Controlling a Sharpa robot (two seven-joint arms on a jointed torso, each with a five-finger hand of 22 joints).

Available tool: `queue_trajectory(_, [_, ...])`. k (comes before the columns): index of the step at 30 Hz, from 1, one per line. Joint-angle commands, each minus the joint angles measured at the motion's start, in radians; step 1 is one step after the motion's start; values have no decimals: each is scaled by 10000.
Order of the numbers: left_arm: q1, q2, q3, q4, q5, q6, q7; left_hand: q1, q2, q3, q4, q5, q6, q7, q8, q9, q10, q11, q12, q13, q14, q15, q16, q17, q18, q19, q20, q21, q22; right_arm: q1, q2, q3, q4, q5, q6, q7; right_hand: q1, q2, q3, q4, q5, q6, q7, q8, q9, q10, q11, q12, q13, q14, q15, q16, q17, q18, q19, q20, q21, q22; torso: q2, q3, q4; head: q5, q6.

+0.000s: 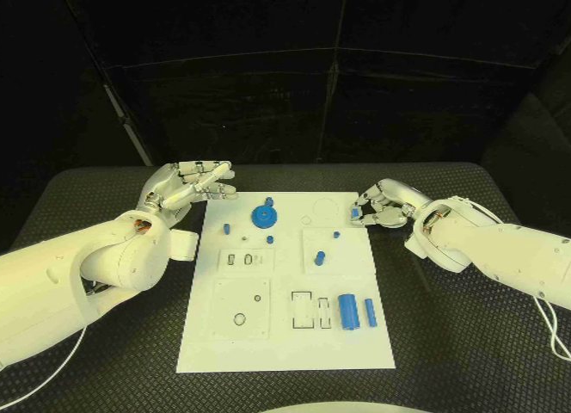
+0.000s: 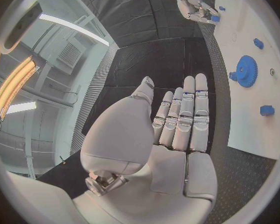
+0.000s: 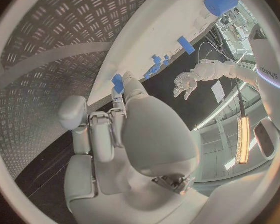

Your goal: Assemble the parts on the task board

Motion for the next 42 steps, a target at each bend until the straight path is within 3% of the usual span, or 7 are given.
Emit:
queue_trajectory(1, [11,-9,10,15,-37,93,35,99,11,-11,-63,-19,65,34,-55,-4,20,34,-63,-5,-54,-13,-42,9,90,-82,-17,-52,-9,16,-66,9,161,-69,-699,-66,205,318,115,-21,-76,141,-42,40,25,39,-130,22,421,963,-92,64,2145,-165,0,-89,45,28,-11,1,-2,11,20])
queue_trajectory(9, [12,-48,10,25,-37,88,24,100,12,-19,-68,-19,59,45,-66,-6,15,40,-74,-7,-51,-11,-50,15,91,-85,-14,-56,-11,27,-288,30,1251,-83,-1100,-651,162,339,167,-19,-100,168,-47,49,23,50,-137,27,431,985,-103,101,2251,-188,66,-107,97,138,-34,-18,0,59,90])
queue_trajectory(13, [13,-31,10,-12,-37,105,11,99,13,-21,-68,-19,60,45,-67,-6,15,40,-75,-6,-49,-11,-51,16,92,-85,-14,-56,-12,35,-141,36,2066,-492,-1339,-1593,38,353,211,25,-292,182,-62,51,14,42,-148,0,407,988,-114,107,2267,-189,68,-122,94,132,-88,-24,13,134,57])
queue_trajectory(19, [14,11,10,-89,-36,157,-17,97,15,-23,-68,-18,62,44,-68,-5,18,41,-76,-6,-46,-11,-52,18,92,-84,-13,-56,-12,44,450,43,2726,-1352,-1363,-2743,-10,328,210,39,-346,179,-63,49,10,41,-149,-7,402,988,-116,107,2267,-186,61,-126,87,118,-164,-45,52,233,-53])
queue_trajectory(25, [16,73,10,-158,-35,183,-38,80,29,-42,-63,-19,86,33,-69,-1,51,32,-74,0,-17,-16,-56,35,97,-76,-12,-56,-15,47,1184,47,2802,-2200,-863,-3623,-64,296,207,55,-422,172,-59,43,4,23,-147,-34,375,984,-116,100,2249,-184,50,-128,76,99,-222,-53,100,339,-136])
queue_trajectory(39, [18,202,9,-245,-35,256,-86,74,55,-71,-71,-19,139,11,-70,6,114,13,-72,7,40,-33,-64,68,109,-51,-14,-50,-17,48,2631,12,2519,-3604,87,-4526,-120,284,219,74,-451,218,-79,68,10,14,-158,-50,361,981,-120,95,2236,-183,46,-131,69,92,-240,-50,90,574,-250])
queue_trajectory(42, [18,219,9,-261,-35,263,-89,75,60,-76,-74,-19,149,7,-70,7,127,8,-72,8,53,-37,-66,75,111,-47,-15,-49,-17,47,2773,-110,2481,-3759,220,-4605,-166,253,216,87,-476,244,-90,84,14,13,-167,-55,360,979,-128,92,2227,-181,42,-135,62,84,-236,-49,76,597,-262])
